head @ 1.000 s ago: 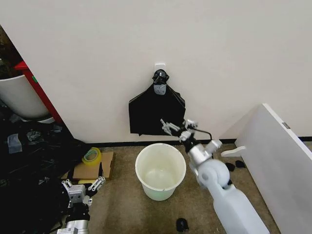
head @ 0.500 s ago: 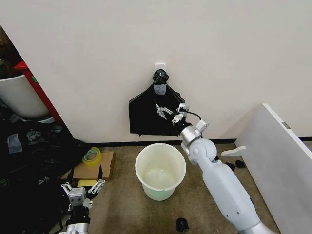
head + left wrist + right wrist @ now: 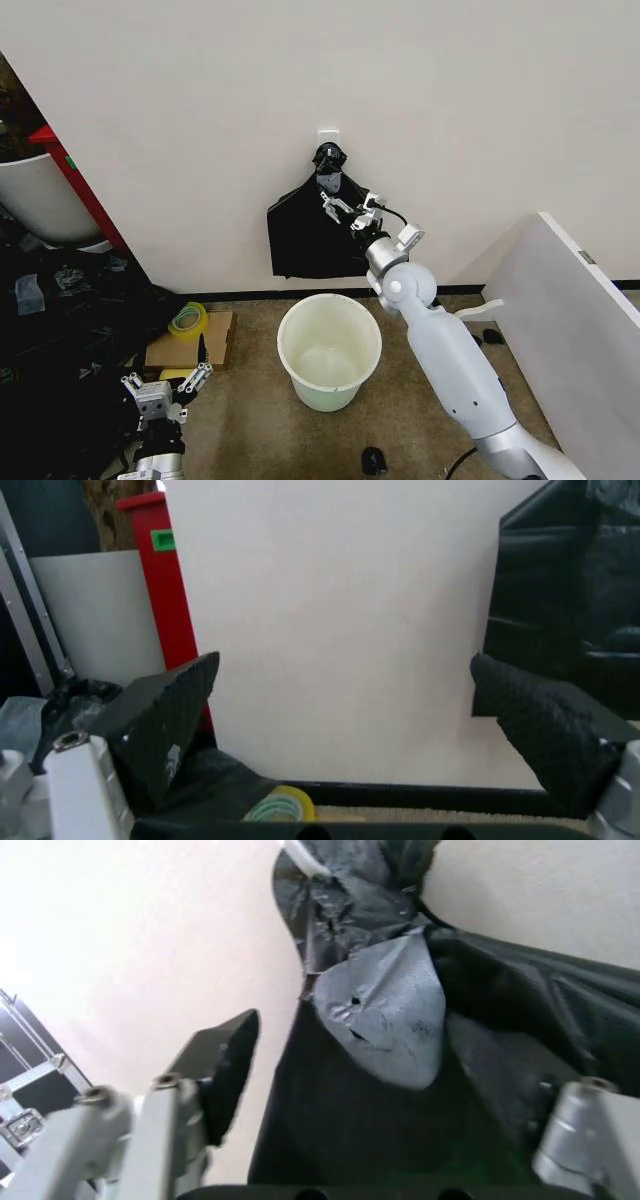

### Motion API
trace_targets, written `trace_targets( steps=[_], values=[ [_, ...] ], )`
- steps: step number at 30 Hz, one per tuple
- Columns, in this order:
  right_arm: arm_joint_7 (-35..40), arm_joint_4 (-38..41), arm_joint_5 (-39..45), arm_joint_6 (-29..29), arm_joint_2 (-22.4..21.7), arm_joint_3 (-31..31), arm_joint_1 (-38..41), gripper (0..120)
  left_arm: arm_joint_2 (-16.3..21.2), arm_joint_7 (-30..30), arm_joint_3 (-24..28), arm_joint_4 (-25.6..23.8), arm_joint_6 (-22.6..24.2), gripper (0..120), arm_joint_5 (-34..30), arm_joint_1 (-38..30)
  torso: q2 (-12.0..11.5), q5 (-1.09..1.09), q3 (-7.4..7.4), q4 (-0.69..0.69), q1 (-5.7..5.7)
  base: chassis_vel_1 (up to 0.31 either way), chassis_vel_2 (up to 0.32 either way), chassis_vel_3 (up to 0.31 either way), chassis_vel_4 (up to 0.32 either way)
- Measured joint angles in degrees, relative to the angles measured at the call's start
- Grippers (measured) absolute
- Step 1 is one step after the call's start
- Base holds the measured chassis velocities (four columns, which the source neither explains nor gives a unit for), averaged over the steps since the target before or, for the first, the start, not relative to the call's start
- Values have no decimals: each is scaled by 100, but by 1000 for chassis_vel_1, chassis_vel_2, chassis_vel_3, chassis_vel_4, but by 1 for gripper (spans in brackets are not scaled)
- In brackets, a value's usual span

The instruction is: Place the garbage bag over the trash bin.

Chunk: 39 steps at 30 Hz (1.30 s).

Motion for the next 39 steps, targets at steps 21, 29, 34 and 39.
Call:
trace_targets(
  steps=[21,29,34,39],
  values=[
    [48,-9,-92,41,-14,-20,58,0,-26,-54,6,26,0,99,2,-54,0,0,0,0,0,0,0,0,0],
    [121,294,-536,153,-158,-44,-253,0,-32,-57,44,71,0,99,7,-80,0,1,0,1,0,0,0,0,0],
    [91,762,-1258,299,-382,-117,-807,0,-36,-57,76,100,-2,99,21,-103,0,0,0,0,0,0,0,0,0],
    [41,1201,-1821,428,-573,-170,-1410,0,-27,-57,109,145,-3,99,22,-146,0,2,0,-1,0,0,0,0,0]
  ],
)
